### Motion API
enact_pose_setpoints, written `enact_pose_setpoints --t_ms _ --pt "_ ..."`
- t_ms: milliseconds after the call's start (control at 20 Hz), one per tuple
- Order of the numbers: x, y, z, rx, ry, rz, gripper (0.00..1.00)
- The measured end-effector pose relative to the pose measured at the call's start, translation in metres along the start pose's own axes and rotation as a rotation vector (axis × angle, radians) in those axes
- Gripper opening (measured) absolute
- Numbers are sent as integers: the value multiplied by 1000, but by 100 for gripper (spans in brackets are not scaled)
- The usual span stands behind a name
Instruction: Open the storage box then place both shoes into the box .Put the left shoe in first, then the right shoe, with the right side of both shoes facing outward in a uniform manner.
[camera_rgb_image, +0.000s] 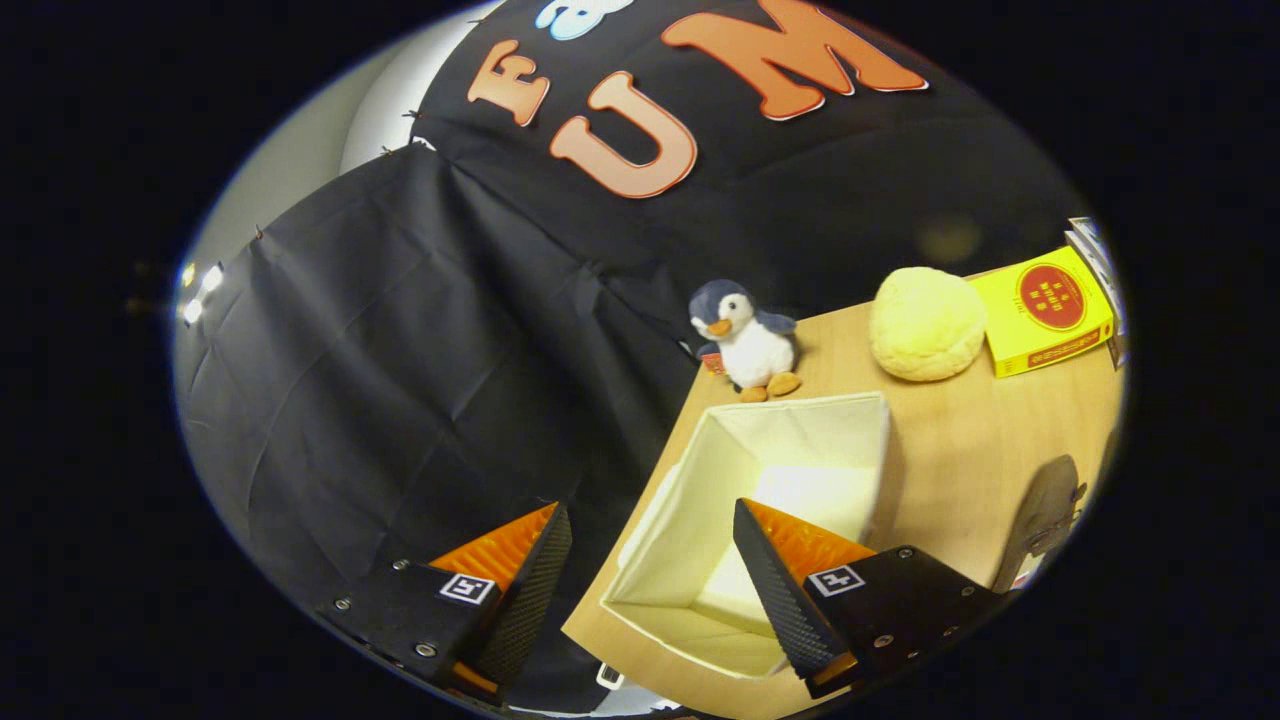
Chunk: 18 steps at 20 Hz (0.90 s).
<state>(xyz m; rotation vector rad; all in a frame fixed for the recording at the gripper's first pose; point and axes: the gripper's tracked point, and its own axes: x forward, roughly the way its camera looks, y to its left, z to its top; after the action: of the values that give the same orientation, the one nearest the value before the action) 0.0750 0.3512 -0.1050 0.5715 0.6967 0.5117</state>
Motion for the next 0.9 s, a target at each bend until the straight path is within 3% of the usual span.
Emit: enact_pose_setpoints --t_ms 450,900 --pt "-84 -136 5 -68 -116 -317 98" --pt "-147 -242 -26 -139 -148 -576 98"
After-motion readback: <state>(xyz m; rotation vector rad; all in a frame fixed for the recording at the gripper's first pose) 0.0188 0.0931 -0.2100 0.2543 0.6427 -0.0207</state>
